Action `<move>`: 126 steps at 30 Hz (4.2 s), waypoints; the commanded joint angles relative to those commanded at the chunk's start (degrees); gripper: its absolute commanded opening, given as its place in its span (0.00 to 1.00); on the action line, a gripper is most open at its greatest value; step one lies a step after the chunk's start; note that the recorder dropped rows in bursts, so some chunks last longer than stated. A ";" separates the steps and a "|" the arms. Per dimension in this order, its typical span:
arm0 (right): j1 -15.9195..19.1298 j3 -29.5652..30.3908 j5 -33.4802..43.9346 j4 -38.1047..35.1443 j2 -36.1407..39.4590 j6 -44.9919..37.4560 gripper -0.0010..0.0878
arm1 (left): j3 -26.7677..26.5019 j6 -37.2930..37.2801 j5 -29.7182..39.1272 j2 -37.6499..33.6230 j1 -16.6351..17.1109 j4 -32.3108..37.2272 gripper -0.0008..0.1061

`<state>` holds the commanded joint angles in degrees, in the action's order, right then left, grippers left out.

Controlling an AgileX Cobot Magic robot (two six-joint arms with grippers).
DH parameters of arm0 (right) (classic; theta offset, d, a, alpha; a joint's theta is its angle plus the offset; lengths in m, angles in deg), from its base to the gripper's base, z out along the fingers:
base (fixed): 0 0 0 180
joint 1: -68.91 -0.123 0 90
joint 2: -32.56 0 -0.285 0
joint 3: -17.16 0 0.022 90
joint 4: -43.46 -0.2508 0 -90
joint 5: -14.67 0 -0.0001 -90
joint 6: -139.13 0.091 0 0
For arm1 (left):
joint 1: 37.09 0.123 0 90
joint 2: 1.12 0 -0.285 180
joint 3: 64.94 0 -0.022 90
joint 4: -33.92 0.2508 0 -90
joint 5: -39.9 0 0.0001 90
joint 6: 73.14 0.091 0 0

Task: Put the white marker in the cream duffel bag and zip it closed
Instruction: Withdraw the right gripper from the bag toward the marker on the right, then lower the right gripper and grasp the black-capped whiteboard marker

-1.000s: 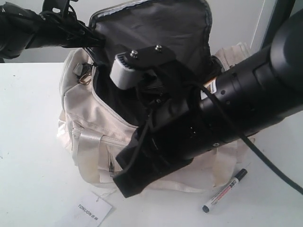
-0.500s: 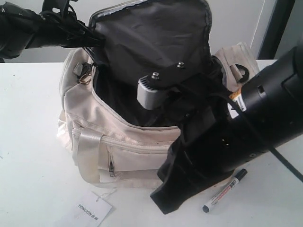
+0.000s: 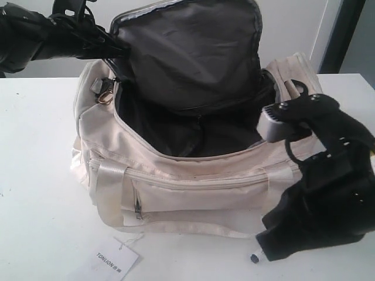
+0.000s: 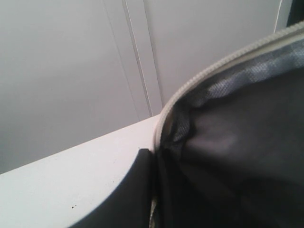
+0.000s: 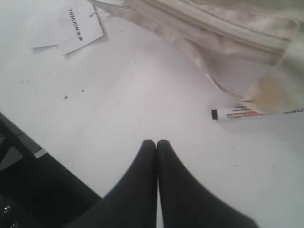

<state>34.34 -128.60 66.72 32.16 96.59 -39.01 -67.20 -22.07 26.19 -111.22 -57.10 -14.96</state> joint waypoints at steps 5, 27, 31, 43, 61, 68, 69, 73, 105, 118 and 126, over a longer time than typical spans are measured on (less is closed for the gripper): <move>1.78 2.69 -0.23 4.98 -2.09 9.43 0.01 | 0.00 0.00 0.00 0.00 0.00 0.00 0.01; 2.73 12.51 -11.40 14.00 -5.31 15.99 0.01 | 0.00 0.00 0.00 0.00 0.00 0.00 0.01; 2.73 12.51 -11.40 14.00 -5.31 0.17 0.01 | 0.00 0.00 0.00 0.00 0.00 0.00 0.01; 2.73 12.88 -11.98 16.27 -5.31 34.80 0.01 | 0.00 0.00 0.00 0.00 0.00 0.00 0.01; 2.73 21.63 -32.11 25.06 2.75 76.96 0.01 | 0.00 0.00 0.00 0.00 0.00 0.00 0.01; 2.73 21.63 -38.22 25.06 12.47 79.72 0.09 | 0.00 0.00 0.00 0.00 0.00 0.00 0.01; 2.73 21.63 -39.00 25.06 13.72 79.72 0.12 | 0.00 0.00 0.00 0.00 0.00 0.00 0.01; 2.73 21.63 -43.39 25.06 19.39 79.72 0.32 | 0.00 0.00 0.00 0.00 0.00 0.00 0.01; 2.73 19.02 -39.60 24.70 37.59 89.45 0.35 | 0.00 0.00 0.00 0.00 0.00 0.00 0.01; 2.73 19.02 -36.26 24.84 37.59 89.45 0.01 | 0.00 0.00 0.00 0.00 0.00 0.00 0.01; 2.61 19.02 -28.70 24.84 35.27 89.69 0.01 | 0.00 0.00 0.00 0.00 0.00 0.00 0.01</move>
<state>36.95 -109.58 38.01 57.00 131.85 50.68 -67.20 -22.07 26.19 -111.22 -57.10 -14.96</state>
